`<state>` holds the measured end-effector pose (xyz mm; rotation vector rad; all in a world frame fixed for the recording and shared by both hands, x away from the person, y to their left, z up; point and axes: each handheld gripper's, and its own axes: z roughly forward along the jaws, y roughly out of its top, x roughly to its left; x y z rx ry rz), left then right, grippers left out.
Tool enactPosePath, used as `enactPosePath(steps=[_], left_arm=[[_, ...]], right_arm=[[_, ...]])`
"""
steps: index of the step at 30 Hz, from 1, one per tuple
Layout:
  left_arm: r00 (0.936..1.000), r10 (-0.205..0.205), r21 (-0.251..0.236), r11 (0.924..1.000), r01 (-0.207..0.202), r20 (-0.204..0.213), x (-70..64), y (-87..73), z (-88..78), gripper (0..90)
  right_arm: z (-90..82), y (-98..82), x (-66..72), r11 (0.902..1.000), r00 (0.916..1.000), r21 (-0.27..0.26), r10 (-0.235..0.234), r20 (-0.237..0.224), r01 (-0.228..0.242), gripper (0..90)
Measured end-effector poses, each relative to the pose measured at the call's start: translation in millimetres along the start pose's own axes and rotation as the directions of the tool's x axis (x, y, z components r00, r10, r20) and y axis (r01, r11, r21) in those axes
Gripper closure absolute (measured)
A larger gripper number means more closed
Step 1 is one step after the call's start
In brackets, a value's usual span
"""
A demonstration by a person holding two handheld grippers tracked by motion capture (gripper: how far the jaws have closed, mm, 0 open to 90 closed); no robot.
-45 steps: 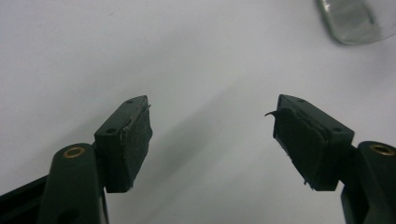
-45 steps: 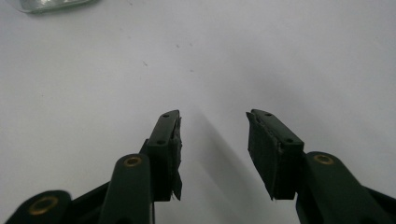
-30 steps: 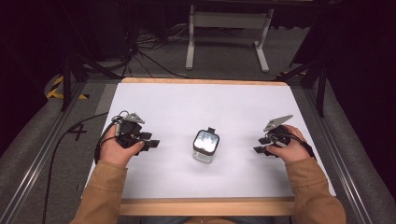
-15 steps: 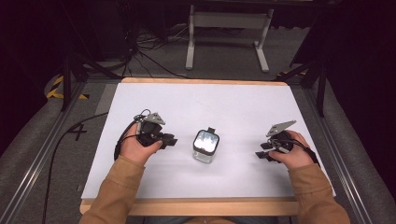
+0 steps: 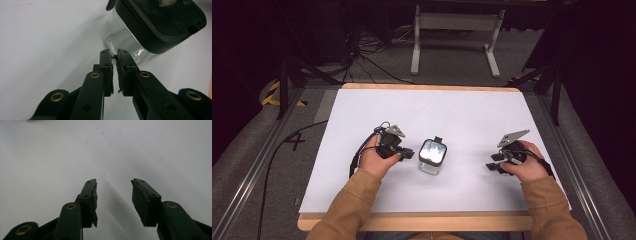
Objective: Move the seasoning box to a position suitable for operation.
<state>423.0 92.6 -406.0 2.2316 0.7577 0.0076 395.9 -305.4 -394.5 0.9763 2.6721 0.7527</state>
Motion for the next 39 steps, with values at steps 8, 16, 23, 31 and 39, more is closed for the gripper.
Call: enactPosePath(steps=[8, 16, 23, 31, 39], left_arm=[[0.9997, 0.024, 0.032, 0.9992, -0.024, 0.007, -5.1, 2.5, 11.3, 83.5], [0.9994, 0.025, 0.049, 0.9985, -0.026, 0.022, -7.5, 2.6, 12.0, 84.7], [0.9968, 0.048, 0.080, 0.9954, -0.053, 0.063, -16.9, 5.1, 16.2, 84.6], [0.9931, 0.081, 0.107, 0.9902, -0.090, 0.085, -27.4, 8.8, 22.1, 84.2], [0.9928, 0.079, 0.100, 0.9911, -0.088, 0.091, -26.3, 8.5, 20.3, 81.4]], right_arm=[[0.3, -0.2, -0.3, 1.0000, 1.0000, -0.001, -0.002, 0.000, 0.002, 55.6], [1.8, -0.7, -0.8, 1.0000, 1.0000, 0.004, 0.002, -0.003, -0.002, 55.4], [2.7, -0.4, 0.1, 1.0000, 1.0000, 0.008, 0.003, -0.008, -0.003, 55.3], [3.1, -0.4, 0.1, 0.9999, 1.0000, 0.011, 0.001, -0.009, -0.001, 55.1], [3.1, -0.8, -0.3, 0.9999, 1.0000, 0.013, 0.004, -0.008, -0.004, 55.1]])
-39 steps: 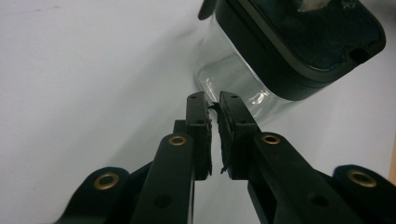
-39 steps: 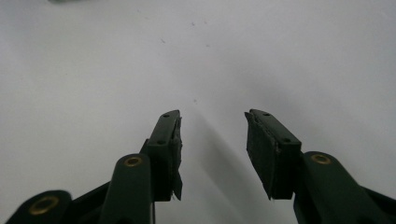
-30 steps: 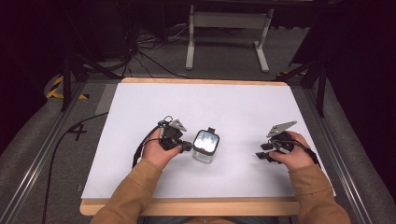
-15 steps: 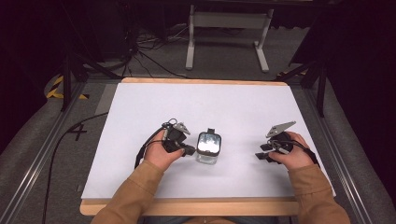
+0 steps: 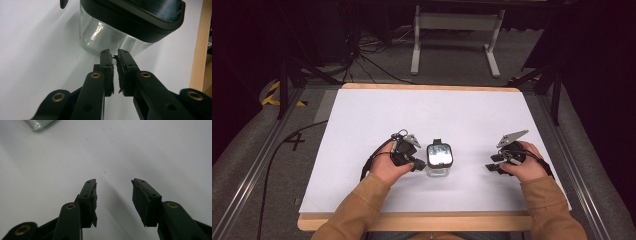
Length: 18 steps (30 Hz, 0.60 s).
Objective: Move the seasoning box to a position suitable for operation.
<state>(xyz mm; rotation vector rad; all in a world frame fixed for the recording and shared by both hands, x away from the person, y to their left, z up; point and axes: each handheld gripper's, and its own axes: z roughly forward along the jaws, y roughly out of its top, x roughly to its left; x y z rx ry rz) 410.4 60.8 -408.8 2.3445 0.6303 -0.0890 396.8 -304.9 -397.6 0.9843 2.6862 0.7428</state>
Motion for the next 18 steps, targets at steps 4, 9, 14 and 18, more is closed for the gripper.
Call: enactPosePath(steps=[4, 9, 14, 18], left_arm=[[0.9997, -0.011, -0.043, 0.9990, 0.010, -0.020, 2.9, 1.4, -14.9, 81.1], [0.9996, -0.016, -0.106, 0.9943, 0.014, -0.024, 2.6, 6.3, -31.5, 79.7], [0.9993, -0.024, -0.151, 0.9884, 0.020, -0.027, -0.1, 10.7, -41.3, 79.3], [0.9992, -0.028, -0.188, 0.9819, 0.023, -0.028, -2.2, 16.8, -46.5, 79.2]], right_arm=[[-1.3, -0.5, 0.2, 1.0000, 1.0000, -0.003, 0.004, 0.001, -0.004, 58.2], [-1.5, -1.1, -0.1, 0.9999, 1.0000, -0.008, 0.007, 0.006, -0.007, 58.6], [-1.2, -0.6, 0.9, 1.0000, 0.9999, -0.005, 0.008, 0.007, -0.008, 58.6], [-0.2, 0.3, 1.7, 1.0000, 1.0000, -0.006, 0.004, 0.003, -0.004, 58.7]])
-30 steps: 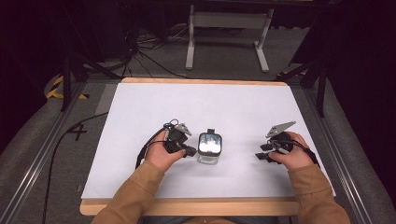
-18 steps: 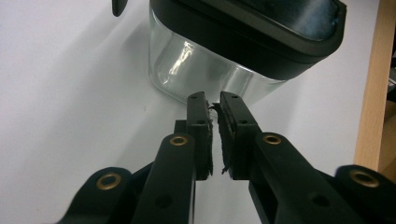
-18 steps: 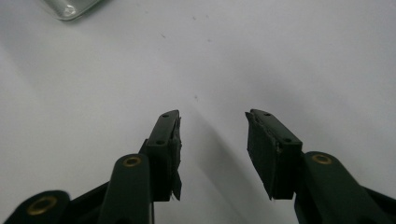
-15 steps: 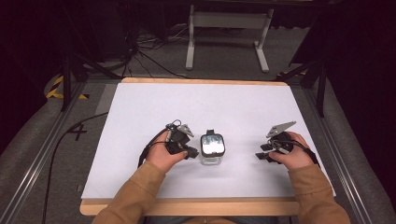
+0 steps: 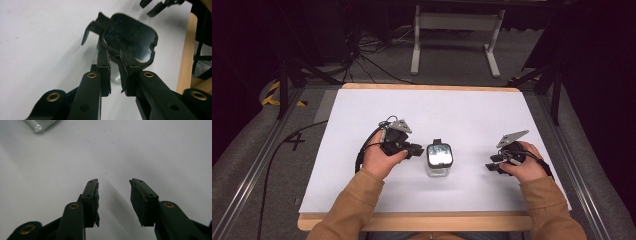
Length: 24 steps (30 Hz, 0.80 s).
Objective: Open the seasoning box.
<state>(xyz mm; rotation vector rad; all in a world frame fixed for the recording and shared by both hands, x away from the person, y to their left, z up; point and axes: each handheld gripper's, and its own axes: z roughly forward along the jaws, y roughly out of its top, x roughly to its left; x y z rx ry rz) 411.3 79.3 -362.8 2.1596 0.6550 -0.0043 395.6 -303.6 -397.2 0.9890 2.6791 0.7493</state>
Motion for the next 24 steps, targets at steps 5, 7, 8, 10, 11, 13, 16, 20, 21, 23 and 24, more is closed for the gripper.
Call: enactPosePath(steps=[5, 7, 8, 10, 11, 13, 16, 20, 21, 23, 24], left_arm=[[0.9999, 0.011, -0.033, 0.9994, -0.012, -0.005, -0.9, 13.6, 2.6, 79.6], [0.9999, 0.014, -0.036, 0.9992, -0.014, -0.003, -0.5, 16.7, 3.5, 80.1], [0.9999, 0.012, -0.050, 0.9987, -0.012, -0.003, -0.2, 19.4, 5.6, 80.4], [1.0000, 0.007, -0.062, 0.9980, -0.008, -0.006, 1.1, 24.0, 10.0, 80.9], [0.9998, 0.013, -0.066, 0.9977, -0.014, -0.013, 2.9, 27.9, 14.2, 81.1], [0.9999, 0.010, -0.069, 0.9976, -0.011, -0.014, 4.0, 29.6, 16.8, 81.4], [1.0000, -0.005, -0.078, 0.9969, 0.005, 0.000, 8.1, 33.3, 25.5, 82.0], [0.9998, -0.017, -0.083, 0.9964, 0.017, 0.005, 11.6, 36.6, 34.1, 82.7], [0.9999, -0.014, -0.073, 0.9972, 0.014, 0.004, 12.8, 37.5, 36.4, 83.1], [0.9997, -0.025, -0.073, 0.9970, 0.026, 0.006, 14.1, 38.7, 42.9, 84.0], [0.9998, -0.019, -0.071, 0.9973, 0.019, 0.003, 15.4, 39.1, 44.8, 84.5]], right_arm=[[0.8, -0.8, -0.3, 1.0000, 1.0000, 0.003, 0.001, 0.002, -0.001, 59.3], [0.7, -0.4, 0.2, 1.0000, 1.0000, 0.002, 0.004, 0.003, -0.004, 59.4], [0.8, 0.0, 0.5, 1.0000, 1.0000, -0.001, 0.002, 0.003, -0.002, 59.5], [1.1, 0.7, 1.5, 1.0000, 1.0000, -0.006, -0.004, 0.005, 0.004, 60.6], [0.5, 1.6, 2.1, 0.9998, 0.9999, -0.020, -0.007, 0.011, 0.007, 61.4], [-0.3, 2.2, 2.0, 0.9993, 0.9998, -0.033, -0.013, 0.015, 0.014, 62.2], [-1.4, 2.5, 2.6, 0.9990, 0.9998, -0.042, -0.013, 0.014, 0.013, 62.4], [-1.0, 3.0, 3.4, 0.9990, 0.9997, -0.043, -0.010, 0.020, 0.011, 62.4], [-0.6, 3.4, 4.1, 0.9989, 0.9998, -0.045, -0.010, 0.016, 0.010, 62.4], [0.6, 4.5, 5.5, 0.9986, 0.9997, -0.049, -0.017, 0.016, 0.018, 62.4], [1.3, 5.0, 6.1, 0.9985, 0.9997, -0.051, -0.020, 0.015, 0.021, 62.4]])
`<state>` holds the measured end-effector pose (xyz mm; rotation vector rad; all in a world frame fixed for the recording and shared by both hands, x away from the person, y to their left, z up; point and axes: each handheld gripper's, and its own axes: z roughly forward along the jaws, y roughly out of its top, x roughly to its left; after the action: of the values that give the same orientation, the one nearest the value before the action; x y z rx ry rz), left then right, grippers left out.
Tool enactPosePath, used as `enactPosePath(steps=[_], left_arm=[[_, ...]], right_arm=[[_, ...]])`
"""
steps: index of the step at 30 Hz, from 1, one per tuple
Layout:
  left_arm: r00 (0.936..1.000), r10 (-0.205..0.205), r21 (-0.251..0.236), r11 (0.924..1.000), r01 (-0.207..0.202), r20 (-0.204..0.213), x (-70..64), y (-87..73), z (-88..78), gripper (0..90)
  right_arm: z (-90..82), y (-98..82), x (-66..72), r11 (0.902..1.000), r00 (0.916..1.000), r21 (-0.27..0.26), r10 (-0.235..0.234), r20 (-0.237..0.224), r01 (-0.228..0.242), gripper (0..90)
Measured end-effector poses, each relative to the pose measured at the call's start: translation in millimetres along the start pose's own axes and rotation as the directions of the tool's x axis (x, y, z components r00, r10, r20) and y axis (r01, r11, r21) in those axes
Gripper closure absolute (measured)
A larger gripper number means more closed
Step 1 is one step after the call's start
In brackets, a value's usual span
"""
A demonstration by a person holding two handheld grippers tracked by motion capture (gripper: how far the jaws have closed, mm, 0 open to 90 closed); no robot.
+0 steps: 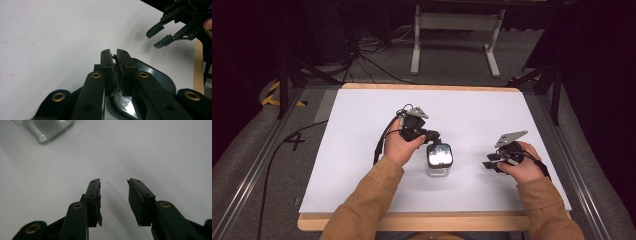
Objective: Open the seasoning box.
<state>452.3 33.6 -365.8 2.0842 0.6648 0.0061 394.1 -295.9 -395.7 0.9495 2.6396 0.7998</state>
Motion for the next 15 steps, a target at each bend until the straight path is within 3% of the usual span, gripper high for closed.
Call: enactPosePath(steps=[5, 6, 12, 15], left_arm=[[0.9996, -0.026, 0.016, 0.9995, 0.026, -0.011, 5.2, -0.2, 4.1, 89.3], [0.9994, -0.036, 0.013, 0.9993, 0.036, 0.001, 5.6, -0.5, 4.7, 89.6], [0.9993, -0.038, 0.020, 0.9991, 0.037, 0.003, 5.3, 1.0, 6.1, 89.8], [0.9984, -0.032, 0.037, 0.9988, 0.034, -0.046, 4.9, 1.8, 6.5, 90.0]], right_arm=[[2.8, 0.6, 1.3, 1.0000, 1.0000, 0.005, -0.004, -0.009, 0.004, 62.4], [3.8, 0.3, 1.2, 1.0000, 1.0000, 0.005, -0.006, -0.008, 0.006, 62.2], [4.9, 0.3, 1.4, 0.9999, 1.0000, 0.010, -0.002, -0.009, 0.003, 61.7], [5.9, 1.0, 2.5, 0.9999, 0.9999, 0.009, -0.008, -0.011, 0.008, 61.9]])
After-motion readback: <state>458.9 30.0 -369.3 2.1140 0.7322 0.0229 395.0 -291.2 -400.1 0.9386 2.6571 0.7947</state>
